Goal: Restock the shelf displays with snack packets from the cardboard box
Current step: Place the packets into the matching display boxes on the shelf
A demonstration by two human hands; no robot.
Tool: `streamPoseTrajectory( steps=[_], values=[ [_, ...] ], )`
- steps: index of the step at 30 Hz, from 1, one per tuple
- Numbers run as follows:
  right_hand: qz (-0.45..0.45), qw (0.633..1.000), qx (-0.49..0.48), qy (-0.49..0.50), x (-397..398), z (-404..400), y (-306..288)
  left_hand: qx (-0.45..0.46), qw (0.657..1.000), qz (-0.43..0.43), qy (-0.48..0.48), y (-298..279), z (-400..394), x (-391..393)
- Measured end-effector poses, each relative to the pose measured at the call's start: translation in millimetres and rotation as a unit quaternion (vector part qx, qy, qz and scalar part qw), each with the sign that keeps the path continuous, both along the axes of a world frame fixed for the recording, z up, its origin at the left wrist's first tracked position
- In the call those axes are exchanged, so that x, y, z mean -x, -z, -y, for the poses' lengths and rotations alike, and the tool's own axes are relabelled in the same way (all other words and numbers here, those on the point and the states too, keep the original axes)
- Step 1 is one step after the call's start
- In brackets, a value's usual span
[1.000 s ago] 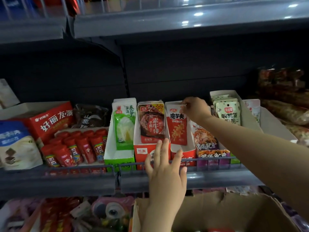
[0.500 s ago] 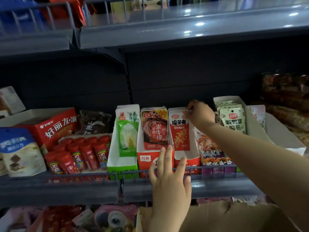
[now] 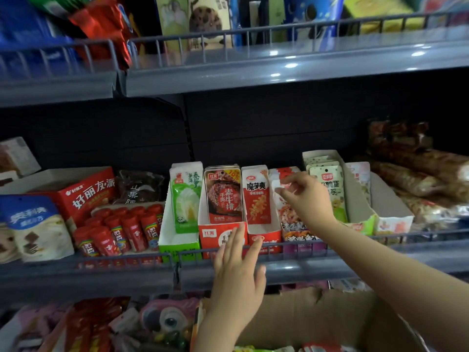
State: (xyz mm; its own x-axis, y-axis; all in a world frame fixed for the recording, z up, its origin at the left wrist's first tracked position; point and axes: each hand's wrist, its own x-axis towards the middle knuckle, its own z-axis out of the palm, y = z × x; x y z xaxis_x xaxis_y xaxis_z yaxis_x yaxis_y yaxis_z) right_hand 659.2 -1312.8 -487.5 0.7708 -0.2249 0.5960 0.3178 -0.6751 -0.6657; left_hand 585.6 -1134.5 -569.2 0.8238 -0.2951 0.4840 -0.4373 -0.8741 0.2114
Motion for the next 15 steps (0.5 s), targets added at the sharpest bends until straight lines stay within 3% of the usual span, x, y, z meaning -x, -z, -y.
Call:
streamPoseTrajectory(
  steps=[2, 5, 15],
  values=[
    [-0.019, 1.0, -0.013, -0.02, 27.2, 3.5, 8.3, 0.052, 0.996, -0.073, 0.027, -1.6, 4.6, 15.5],
    [-0.049, 0.997, -0.027, -0.047, 68.6, 8.2, 24.3, 0.076, 0.99, -0.113, 0.043, 4.0, 12.4, 37.5],
    [-0.245, 0.964, 0.018, -0.098, 160.4, 39.8, 111.2, 0.093, 0.946, -0.306, 0.051, 39.5, 26.7, 76.1]
  ],
)
